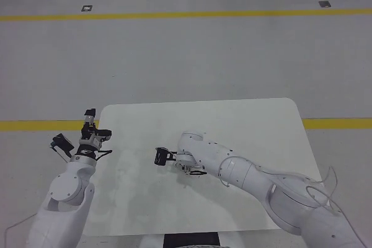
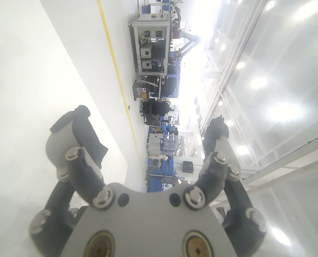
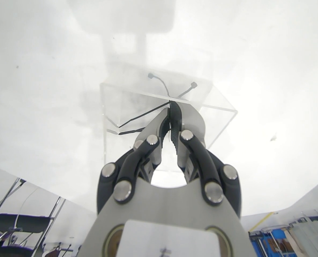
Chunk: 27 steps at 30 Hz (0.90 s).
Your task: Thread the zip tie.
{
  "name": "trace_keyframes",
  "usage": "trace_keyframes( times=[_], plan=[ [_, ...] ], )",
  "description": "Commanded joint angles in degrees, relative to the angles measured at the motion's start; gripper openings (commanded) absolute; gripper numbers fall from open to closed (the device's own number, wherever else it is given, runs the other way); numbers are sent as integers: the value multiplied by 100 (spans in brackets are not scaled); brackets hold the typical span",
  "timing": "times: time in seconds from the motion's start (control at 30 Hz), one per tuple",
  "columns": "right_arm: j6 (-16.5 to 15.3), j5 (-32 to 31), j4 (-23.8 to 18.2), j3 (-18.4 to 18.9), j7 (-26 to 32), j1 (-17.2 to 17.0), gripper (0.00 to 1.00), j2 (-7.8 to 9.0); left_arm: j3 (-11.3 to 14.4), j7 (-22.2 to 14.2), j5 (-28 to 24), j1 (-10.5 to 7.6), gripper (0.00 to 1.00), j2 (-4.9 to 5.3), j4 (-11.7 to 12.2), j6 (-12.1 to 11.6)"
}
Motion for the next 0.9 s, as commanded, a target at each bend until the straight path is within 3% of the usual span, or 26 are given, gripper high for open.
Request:
trace_keyframes(
  times=[0.0,0.2,0.4,0.63,0.87],
  plan=[
    [0,21,35,-13,-3,21,0,-18,0,0,0,0,100,0,0,0],
    [0,124,-27,12,111,98,0,-35,0,0,0,0,100,0,0,0],
    [0,193,-358,171,360,148,0,66,0,0,0,0,100,0,0,0],
    [19,228,-961,520,706,58,0,340,0,0,0,0,100,0,0,0],
    [174,225,-1791,1169,814,-249,0,768,0,0,0,0,100,0,0,0]
  ],
)
